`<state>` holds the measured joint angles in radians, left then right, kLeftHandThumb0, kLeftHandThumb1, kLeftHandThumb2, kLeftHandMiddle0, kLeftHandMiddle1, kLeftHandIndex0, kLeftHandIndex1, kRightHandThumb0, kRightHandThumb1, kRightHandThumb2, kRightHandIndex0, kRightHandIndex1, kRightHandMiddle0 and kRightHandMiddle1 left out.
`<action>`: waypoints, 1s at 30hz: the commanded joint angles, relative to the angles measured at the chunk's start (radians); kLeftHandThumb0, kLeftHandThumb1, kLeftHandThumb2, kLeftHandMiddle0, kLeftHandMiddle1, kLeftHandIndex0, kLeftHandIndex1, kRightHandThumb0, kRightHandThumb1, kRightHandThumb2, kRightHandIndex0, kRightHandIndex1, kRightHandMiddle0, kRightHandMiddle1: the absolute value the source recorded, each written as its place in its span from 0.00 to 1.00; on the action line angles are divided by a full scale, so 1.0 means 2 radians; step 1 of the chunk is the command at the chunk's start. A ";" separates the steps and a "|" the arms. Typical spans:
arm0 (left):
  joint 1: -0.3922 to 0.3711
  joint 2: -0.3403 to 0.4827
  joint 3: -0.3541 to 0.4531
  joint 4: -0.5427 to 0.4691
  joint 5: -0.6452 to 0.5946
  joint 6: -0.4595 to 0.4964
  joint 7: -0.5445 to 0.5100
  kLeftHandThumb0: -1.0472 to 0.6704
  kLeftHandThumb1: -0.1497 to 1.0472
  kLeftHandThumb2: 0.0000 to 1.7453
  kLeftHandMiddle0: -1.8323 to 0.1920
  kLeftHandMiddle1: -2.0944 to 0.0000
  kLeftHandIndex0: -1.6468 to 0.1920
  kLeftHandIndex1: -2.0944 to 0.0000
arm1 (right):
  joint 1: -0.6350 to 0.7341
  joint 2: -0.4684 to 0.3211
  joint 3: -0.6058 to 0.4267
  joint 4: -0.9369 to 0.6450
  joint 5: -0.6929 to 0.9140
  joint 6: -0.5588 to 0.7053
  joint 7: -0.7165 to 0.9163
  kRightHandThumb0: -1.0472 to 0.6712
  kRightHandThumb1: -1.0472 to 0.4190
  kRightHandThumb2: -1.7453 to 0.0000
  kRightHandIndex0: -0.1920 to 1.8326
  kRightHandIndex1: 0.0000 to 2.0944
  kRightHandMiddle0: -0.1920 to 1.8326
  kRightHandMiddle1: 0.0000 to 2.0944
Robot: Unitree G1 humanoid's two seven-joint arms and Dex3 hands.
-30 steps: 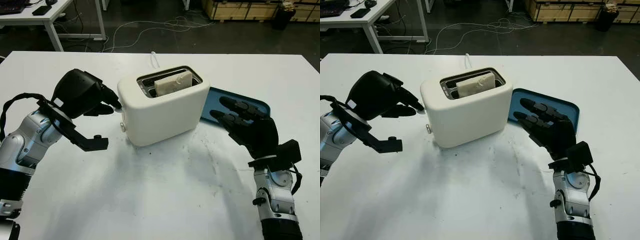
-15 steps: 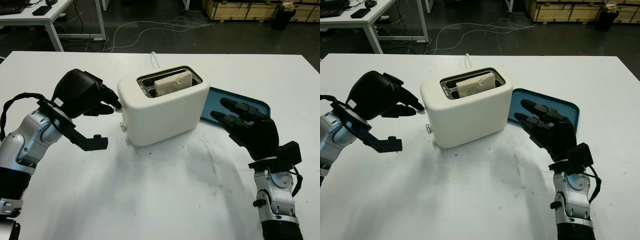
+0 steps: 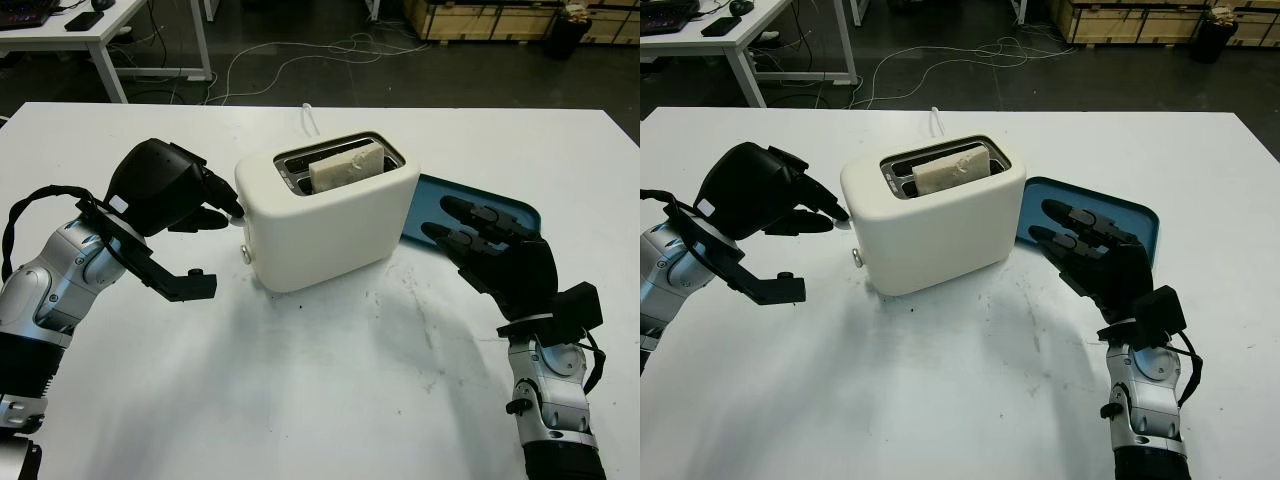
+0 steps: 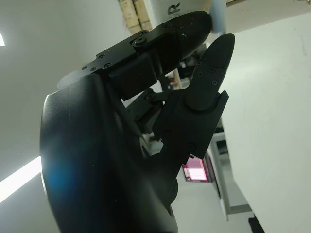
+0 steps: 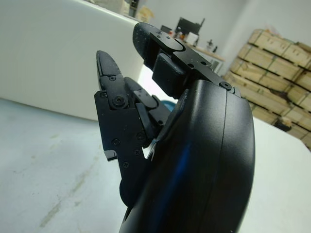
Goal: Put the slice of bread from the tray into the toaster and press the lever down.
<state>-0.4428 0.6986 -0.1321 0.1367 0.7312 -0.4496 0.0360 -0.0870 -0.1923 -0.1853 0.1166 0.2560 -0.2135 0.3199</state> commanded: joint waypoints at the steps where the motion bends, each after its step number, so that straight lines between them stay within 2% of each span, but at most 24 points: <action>1: -0.008 -0.005 -0.007 0.006 0.004 0.000 0.002 0.41 0.74 0.00 0.40 0.47 0.15 1.00 | -0.005 0.001 -0.001 0.001 0.005 0.000 0.002 0.43 0.09 0.99 0.57 0.00 0.54 0.00; 7: -0.007 -0.012 -0.012 0.009 0.007 0.005 0.003 0.40 0.75 0.00 0.41 0.46 0.15 1.00 | 0.001 0.001 -0.001 -0.007 0.000 -0.002 -0.002 0.44 0.09 0.99 0.56 0.00 0.54 0.00; 13: 0.000 -0.028 -0.024 0.024 0.009 0.013 0.003 0.40 0.77 0.00 0.40 0.51 0.15 1.00 | 0.007 0.000 -0.004 -0.016 0.011 0.003 0.002 0.45 0.09 0.98 0.56 0.00 0.54 0.00; 20: 0.005 -0.068 -0.051 0.094 0.019 0.043 0.031 0.41 0.79 0.00 0.44 0.44 0.18 1.00 | 0.010 0.004 -0.012 -0.010 0.021 -0.013 0.013 0.44 0.09 0.97 0.57 0.00 0.54 0.00; 22: 0.005 -0.072 -0.062 0.111 0.020 0.047 0.030 0.42 0.80 0.00 0.45 0.39 0.18 1.00 | 0.010 0.005 -0.014 -0.011 0.022 -0.018 0.014 0.45 0.09 0.97 0.57 0.00 0.55 0.00; 27: 0.009 -0.066 -0.082 0.128 0.023 0.037 0.033 0.42 0.80 0.00 0.46 0.37 0.16 0.99 | 0.011 0.007 -0.016 -0.009 0.023 -0.023 0.017 0.47 0.09 0.96 0.58 0.00 0.54 0.00; 30: 0.010 -0.060 -0.086 0.122 0.022 0.041 0.030 0.42 0.82 0.00 0.49 0.32 0.15 0.99 | 0.012 0.009 -0.014 -0.009 0.023 -0.021 0.017 0.46 0.09 0.96 0.58 0.00 0.55 0.00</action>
<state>-0.4475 0.5992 -0.2455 0.3513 0.7397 -0.3778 0.1341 -0.0694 -0.1825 -0.2102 0.1013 0.2889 -0.2345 0.3520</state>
